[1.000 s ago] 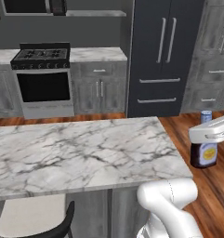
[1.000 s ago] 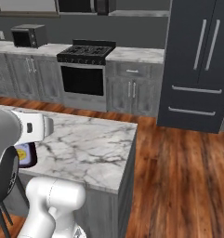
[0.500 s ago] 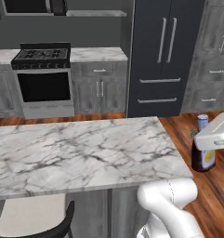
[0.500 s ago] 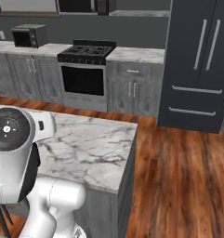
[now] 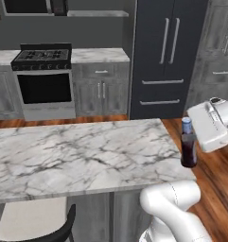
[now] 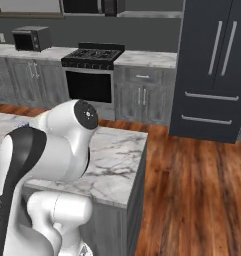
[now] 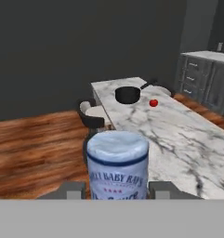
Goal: Move the mayonnaise and condiment bottle from the cabinet to the dining counter.
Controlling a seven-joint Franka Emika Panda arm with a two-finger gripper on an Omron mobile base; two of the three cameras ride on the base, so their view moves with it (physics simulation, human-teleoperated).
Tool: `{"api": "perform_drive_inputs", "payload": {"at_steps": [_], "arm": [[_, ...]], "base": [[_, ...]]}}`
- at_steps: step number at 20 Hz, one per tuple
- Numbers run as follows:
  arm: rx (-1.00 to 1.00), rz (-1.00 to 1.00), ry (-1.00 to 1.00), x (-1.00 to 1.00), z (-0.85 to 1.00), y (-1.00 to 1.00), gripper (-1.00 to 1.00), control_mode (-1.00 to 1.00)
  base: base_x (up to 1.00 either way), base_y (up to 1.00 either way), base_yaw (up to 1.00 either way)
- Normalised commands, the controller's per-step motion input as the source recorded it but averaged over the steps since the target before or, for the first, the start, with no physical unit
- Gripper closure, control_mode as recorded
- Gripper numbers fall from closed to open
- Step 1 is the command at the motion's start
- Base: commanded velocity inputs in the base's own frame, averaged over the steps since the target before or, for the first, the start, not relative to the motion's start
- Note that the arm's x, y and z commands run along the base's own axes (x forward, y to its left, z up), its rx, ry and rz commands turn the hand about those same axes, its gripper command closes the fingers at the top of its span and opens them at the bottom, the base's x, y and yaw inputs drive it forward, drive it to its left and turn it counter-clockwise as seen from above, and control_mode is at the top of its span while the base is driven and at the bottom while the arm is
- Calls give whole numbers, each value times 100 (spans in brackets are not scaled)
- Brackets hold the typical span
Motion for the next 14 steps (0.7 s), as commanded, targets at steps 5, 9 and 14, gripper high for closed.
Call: {"api": "perform_drive_inputs", "payload": {"at_steps": [5, 9, 14], "arm": [[0, 30, -3, 60, -10, 42, 100, -100], [0, 20, -1, 48, -10, 66, 100, -100], [-1, 14, -3, 32, -15, 81, 100, -100]], "base": [[0, 0, 0], [0, 0, 0], [0, 0, 0]]}}
